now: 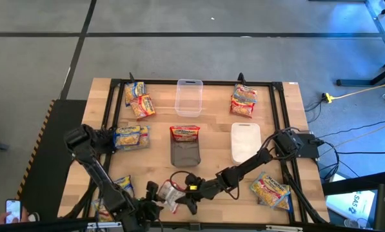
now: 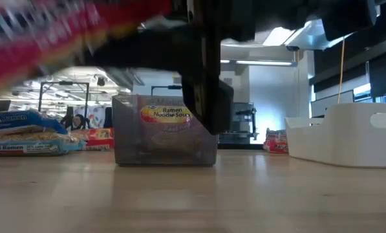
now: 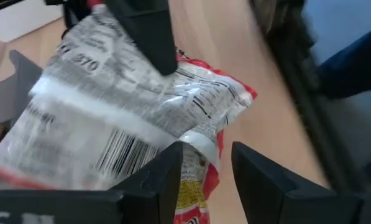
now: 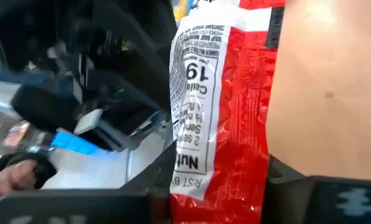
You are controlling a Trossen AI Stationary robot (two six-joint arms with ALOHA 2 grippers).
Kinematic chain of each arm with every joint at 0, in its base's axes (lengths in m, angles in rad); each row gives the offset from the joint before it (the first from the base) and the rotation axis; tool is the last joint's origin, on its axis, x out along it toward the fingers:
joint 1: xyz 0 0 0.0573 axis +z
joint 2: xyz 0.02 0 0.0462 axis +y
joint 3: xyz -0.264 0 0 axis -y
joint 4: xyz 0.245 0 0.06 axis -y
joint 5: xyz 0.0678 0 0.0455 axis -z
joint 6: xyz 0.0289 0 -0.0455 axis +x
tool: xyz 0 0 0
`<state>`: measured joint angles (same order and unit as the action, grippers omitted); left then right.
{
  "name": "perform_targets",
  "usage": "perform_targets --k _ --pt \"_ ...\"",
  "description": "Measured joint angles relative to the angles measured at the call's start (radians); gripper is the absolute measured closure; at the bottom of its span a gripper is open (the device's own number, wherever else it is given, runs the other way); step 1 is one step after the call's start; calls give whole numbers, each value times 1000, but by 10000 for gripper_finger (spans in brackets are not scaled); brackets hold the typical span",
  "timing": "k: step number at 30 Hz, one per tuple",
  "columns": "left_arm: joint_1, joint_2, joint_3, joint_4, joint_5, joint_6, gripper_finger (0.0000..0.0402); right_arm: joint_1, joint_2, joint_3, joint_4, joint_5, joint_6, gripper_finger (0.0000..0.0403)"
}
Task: Sort Maruchan noodles
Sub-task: Put the red noodle pack into the gray bin
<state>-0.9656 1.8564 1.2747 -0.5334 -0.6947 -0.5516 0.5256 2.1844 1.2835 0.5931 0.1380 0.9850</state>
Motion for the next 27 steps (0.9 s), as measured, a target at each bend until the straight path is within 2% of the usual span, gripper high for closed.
perform_targets --k 10,15,23,27 --pt "-38 -144 -2 3 60 -117 266 3 -4 1 -19 -69 -111 318" --pt "-11 -160 -2 -7 89 -270 254 3 -28 0 -57 -102 -183 319" --pt "74 -159 -2 -10 255 -439 223 19 -150 0 -340 -85 -316 319" --pt "107 -159 -2 -13 272 -467 219 50 -201 -1 -478 -38 -361 319"
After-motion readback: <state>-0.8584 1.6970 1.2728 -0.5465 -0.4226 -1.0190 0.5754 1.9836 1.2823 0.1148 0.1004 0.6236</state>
